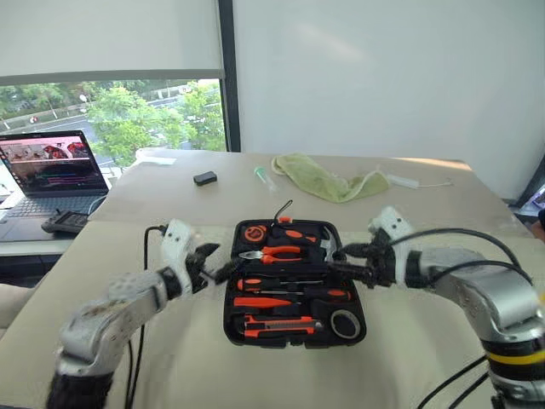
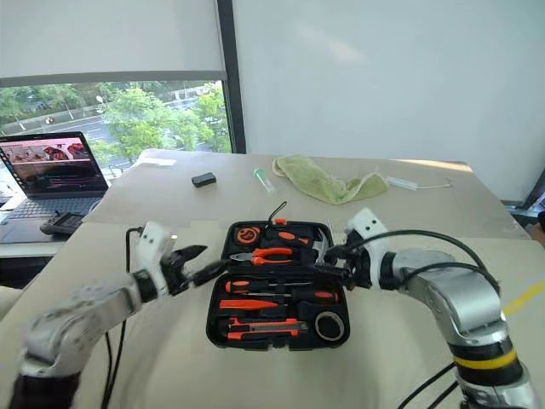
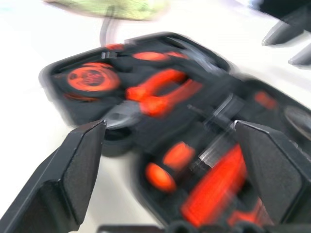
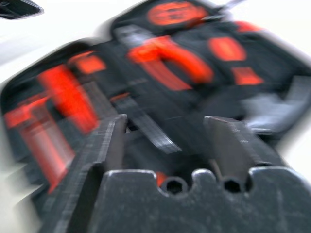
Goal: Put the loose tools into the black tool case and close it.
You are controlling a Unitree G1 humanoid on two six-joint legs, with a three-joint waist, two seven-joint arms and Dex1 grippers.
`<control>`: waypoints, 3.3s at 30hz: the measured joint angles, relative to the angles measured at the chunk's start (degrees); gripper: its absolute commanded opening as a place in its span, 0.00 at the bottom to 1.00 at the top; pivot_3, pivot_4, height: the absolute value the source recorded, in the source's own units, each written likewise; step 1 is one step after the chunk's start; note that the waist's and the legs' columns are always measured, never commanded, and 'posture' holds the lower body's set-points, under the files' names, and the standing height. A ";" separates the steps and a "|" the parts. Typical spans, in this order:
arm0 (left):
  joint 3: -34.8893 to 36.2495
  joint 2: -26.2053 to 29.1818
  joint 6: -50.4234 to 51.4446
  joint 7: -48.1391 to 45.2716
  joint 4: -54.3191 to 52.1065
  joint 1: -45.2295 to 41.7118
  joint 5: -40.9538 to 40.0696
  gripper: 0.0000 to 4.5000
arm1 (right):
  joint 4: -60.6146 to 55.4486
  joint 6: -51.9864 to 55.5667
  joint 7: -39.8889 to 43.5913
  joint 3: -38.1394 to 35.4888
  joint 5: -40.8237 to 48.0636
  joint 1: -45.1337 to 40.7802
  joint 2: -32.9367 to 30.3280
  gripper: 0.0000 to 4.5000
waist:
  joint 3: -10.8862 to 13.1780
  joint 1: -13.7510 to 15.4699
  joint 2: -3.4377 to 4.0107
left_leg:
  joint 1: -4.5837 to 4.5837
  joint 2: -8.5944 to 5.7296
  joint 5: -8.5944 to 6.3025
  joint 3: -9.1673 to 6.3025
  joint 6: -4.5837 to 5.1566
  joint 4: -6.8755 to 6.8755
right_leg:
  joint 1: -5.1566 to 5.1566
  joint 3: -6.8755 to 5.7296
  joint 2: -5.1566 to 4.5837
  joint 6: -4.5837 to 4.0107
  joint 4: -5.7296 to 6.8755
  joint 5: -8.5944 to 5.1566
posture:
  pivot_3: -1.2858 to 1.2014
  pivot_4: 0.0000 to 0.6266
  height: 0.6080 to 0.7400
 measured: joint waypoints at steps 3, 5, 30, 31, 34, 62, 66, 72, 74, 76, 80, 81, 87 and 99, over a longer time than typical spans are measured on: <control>-0.80 -3.72 4.55 8.56 5.35 -7.45 4.36 1.00 | 8.96 -0.22 -4.74 1.49 -4.69 -4.80 1.36 0.99 | 0.00 -0.14 -0.01 | -0.02 -0.02 0.04 0.02 -0.05 -0.09 | -0.06 0.01 0.08 -0.01 -0.03 0.00 | 0.52 0.24 1.00; -0.97 -4.10 6.56 11.28 8.16 -10.00 6.67 1.00 | 11.90 -0.46 -5.16 2.51 -6.21 -5.71 1.25 0.99 | 0.00 -0.38 0.00 | -0.02 0.04 0.10 0.02 -0.15 -0.17 | -0.06 0.00 0.20 -0.03 0.02 -0.02 | 0.52 0.24 1.00; 0.51 -8.25 9.34 4.70 28.75 -20.45 12.91 0.00 | 30.89 -9.58 0.41 5.30 -11.81 -11.58 7.77 0.01 | -0.01 -1.09 0.02 | 0.07 0.03 0.15 0.00 -0.26 -0.19 | -0.06 0.07 -0.13 -0.04 0.09 0.01 | 0.52 0.24 1.00; 0.59 -8.42 7.81 4.09 29.29 -20.36 13.02 0.00 | 30.44 -11.16 0.32 4.51 -11.84 -10.53 7.98 0.01 | -0.01 -1.02 0.01 | 0.05 0.04 0.16 -0.01 -0.28 -0.18 | -0.08 0.05 -0.13 -0.06 0.09 0.04 | 0.52 0.24 1.00; 0.55 -8.54 1.63 1.20 31.71 -20.34 13.74 0.00 | 29.18 -17.44 0.19 3.44 -12.58 -7.93 8.31 0.01 | 0.00 -1.04 0.01 | -0.15 0.03 0.24 0.02 -0.36 -0.19 | -0.34 0.08 -0.13 -0.10 0.10 0.16 | 0.52 0.24 1.00; -6.22 8.84 -58.66 -39.54 23.36 0.54 24.32 0.00 | 0.34 -50.43 1.67 -1.88 -24.47 21.99 0.20 0.01 | 0.01 -0.62 0.04 | -0.51 0.10 0.11 0.28 0.36 -0.09 | -0.82 0.07 0.07 -0.12 0.30 0.14 | 0.52 0.24 1.00; -6.20 14.11 -66.68 -44.74 22.92 4.69 24.67 0.00 | -5.65 -56.00 4.21 -1.69 -27.78 29.12 -4.74 0.01 | -0.01 -0.78 0.06 | -0.11 0.14 0.09 0.33 0.31 -0.15 | -0.54 0.12 0.08 -0.18 0.32 -0.05 | 0.52 0.24 1.00; -5.63 17.54 -70.56 -47.71 23.97 9.24 22.73 0.00 | -11.35 -64.33 5.64 -3.58 -30.71 39.29 -10.37 0.01 | -0.30 -0.86 0.03 | 0.78 0.31 -0.26 0.36 0.36 -0.35 | 0.31 0.07 0.10 -0.19 0.09 -0.23 | 0.52 0.24 1.00; -5.48 18.15 -68.41 -48.84 23.84 9.70 20.39 0.00 | -12.11 -64.35 6.27 -4.47 -30.04 41.13 -10.70 0.18 | -0.39 -0.89 0.00 | 0.83 0.33 -0.27 0.38 0.35 -0.36 | 0.34 0.09 0.11 -0.19 0.10 -0.23 | 0.52 0.24 1.00; -5.04 19.29 -66.18 -49.84 24.13 10.63 18.47 0.00 | -11.34 -64.31 7.31 -5.57 -29.91 42.91 -12.24 0.31 | -0.42 -1.02 -0.01 | 0.86 0.34 -0.27 0.43 0.34 -0.38 | 0.32 0.12 0.12 -0.20 0.11 -0.23 | 0.52 0.24 1.00; -3.64 21.90 -59.58 -51.13 25.22 11.66 15.41 0.00 | -9.33 -63.38 9.47 -10.22 -30.00 48.25 -14.12 0.45 | -0.44 -1.71 -0.04 | 1.08 0.41 -0.23 0.54 0.25 -0.65 | 0.30 0.23 0.21 -0.34 0.21 -0.31 | 0.52 0.24 1.00; -3.69 23.20 -57.12 -52.04 26.52 12.33 15.46 0.00 | -9.61 -63.39 10.31 -10.69 -29.77 49.82 -14.67 0.45 | -0.44 -1.90 -0.04 | 1.17 0.44 -0.20 0.60 0.20 -0.82 | 0.28 0.29 0.26 -0.42 0.25 -0.37 | 0.52 0.24 1.00; -4.20 24.62 -51.39 -55.88 31.85 16.43 15.39 0.00 | -11.83 -61.41 12.14 -13.32 -26.42 53.95 -13.19 0.45 | -0.17 -0.77 -0.50 | 1.07 0.54 -0.06 0.61 -0.04 -0.89 | 0.06 0.21 0.31 -0.58 0.53 -0.50 | 0.52 0.24 1.00; 0.40 22.64 -40.42 -53.00 28.95 15.56 10.86 0.00 | -25.11 -38.96 15.47 -6.61 -10.34 54.64 -11.85 0.01 | -0.16 0.13 -0.54 | 0.97 0.55 -0.09 0.53 0.01 -0.88 | 0.04 0.11 0.09 -0.59 0.48 -0.51 | 0.52 0.24 1.00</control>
